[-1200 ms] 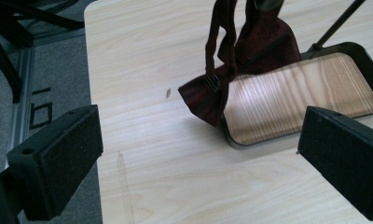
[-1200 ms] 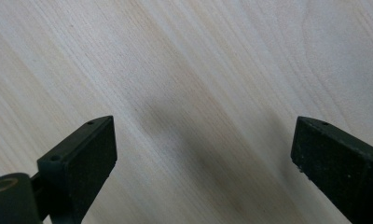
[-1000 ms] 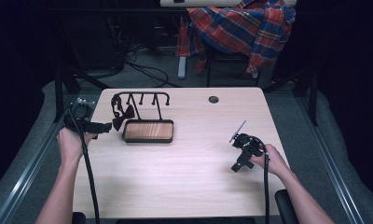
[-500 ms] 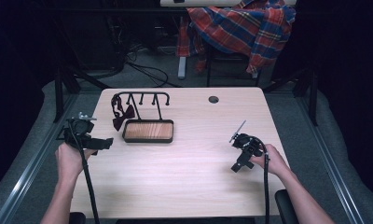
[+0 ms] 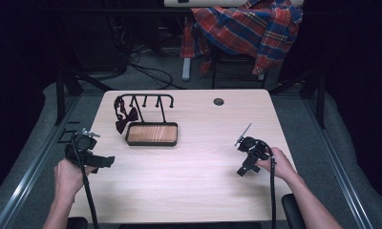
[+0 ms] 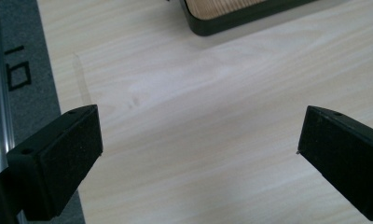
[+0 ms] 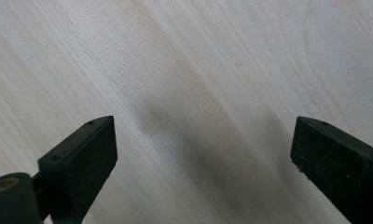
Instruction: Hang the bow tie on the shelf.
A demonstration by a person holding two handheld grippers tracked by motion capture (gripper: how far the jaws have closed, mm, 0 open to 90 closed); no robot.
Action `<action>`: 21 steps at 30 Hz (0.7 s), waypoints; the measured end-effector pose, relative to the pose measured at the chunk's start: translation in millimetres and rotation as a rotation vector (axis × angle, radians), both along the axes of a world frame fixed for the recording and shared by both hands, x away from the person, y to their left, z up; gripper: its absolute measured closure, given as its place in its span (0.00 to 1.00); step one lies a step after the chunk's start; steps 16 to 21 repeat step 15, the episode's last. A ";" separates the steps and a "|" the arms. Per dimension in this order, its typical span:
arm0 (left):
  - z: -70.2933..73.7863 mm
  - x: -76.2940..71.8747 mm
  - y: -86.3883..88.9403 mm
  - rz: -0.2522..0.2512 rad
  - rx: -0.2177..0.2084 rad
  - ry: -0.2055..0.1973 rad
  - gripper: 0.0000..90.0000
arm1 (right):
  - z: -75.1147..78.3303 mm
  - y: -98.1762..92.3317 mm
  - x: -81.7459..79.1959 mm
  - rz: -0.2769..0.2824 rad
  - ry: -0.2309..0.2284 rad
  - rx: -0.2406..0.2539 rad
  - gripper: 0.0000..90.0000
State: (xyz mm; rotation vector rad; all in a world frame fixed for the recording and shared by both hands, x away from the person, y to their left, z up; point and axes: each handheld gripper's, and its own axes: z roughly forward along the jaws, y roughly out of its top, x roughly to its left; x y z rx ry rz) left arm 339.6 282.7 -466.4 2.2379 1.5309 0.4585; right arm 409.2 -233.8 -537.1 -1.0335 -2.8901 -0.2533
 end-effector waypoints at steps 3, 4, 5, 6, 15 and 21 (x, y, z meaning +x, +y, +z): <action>-4.4 -4.7 -1.0 -0.002 0.024 0.003 0.00 | -0.9 0.9 -0.7 0.005 0.000 -0.002 0.08; -6.8 -6.6 -1.5 -0.006 0.034 0.007 0.00 | -1.1 1.3 -0.7 0.011 0.001 -0.006 0.08; -8.7 -8.2 -1.7 -0.009 0.039 0.010 0.00 | -1.0 1.9 -1.2 0.013 0.000 -0.006 0.08; -10.8 -9.9 -1.8 -0.011 0.042 0.012 0.00 | -1.0 1.9 -1.2 0.013 0.000 -0.006 0.08; -25.4 -16.0 2.0 -0.007 0.064 -0.023 0.00 | -0.6 2.3 -1.9 0.019 -0.006 -0.009 0.08; -25.4 -16.0 2.0 -0.007 0.064 -0.023 0.00 | -0.6 2.3 -1.9 0.019 -0.006 -0.009 0.08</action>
